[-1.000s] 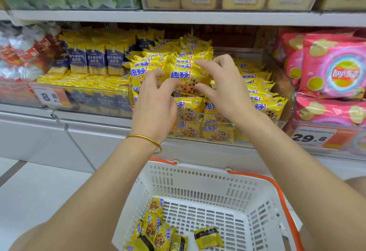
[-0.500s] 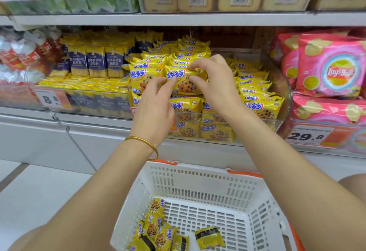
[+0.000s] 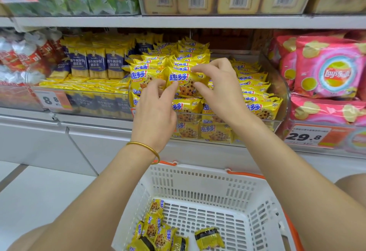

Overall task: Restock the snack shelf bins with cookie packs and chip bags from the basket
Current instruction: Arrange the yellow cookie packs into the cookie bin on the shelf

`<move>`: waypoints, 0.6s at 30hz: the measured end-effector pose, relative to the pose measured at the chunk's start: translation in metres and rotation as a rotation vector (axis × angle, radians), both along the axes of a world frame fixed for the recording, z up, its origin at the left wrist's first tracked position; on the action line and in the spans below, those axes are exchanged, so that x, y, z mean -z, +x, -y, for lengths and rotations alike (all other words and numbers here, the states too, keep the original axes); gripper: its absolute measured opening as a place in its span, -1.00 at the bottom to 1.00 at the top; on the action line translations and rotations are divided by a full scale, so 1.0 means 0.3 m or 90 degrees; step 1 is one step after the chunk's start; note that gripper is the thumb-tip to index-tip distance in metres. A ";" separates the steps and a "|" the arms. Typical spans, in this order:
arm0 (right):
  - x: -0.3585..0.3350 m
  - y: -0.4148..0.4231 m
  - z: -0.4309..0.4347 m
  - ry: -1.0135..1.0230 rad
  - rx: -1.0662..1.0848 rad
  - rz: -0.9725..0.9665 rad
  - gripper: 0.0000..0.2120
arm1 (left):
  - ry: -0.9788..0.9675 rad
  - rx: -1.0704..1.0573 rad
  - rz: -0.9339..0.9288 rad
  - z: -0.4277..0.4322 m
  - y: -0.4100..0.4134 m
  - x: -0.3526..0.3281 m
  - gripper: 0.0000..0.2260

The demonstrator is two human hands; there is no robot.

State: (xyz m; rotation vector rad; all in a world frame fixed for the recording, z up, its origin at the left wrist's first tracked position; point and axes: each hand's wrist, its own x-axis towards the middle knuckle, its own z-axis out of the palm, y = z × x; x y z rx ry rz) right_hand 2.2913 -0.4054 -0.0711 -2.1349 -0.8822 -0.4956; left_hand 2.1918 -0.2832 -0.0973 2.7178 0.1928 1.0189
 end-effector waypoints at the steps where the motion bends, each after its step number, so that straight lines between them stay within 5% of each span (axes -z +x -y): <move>1: 0.002 -0.003 0.004 -0.004 0.010 0.010 -0.69 | -0.001 -0.003 0.003 0.003 -0.004 -0.003 -0.52; 8: 0.005 -0.031 0.047 0.013 0.024 0.127 -0.72 | 0.037 0.041 0.020 0.017 -0.040 -0.013 -0.57; 12: 0.065 -0.099 0.092 0.135 -0.028 0.110 -0.81 | 0.046 0.093 -0.025 0.021 -0.061 0.001 -0.65; 15: 0.263 -0.163 0.131 0.089 -0.055 0.005 -0.84 | 0.057 0.165 -0.240 0.036 -0.094 0.054 -0.70; 18: 0.566 -0.186 0.151 -0.230 -0.090 -0.217 -0.79 | 0.126 0.189 -0.492 0.059 -0.127 0.136 -0.70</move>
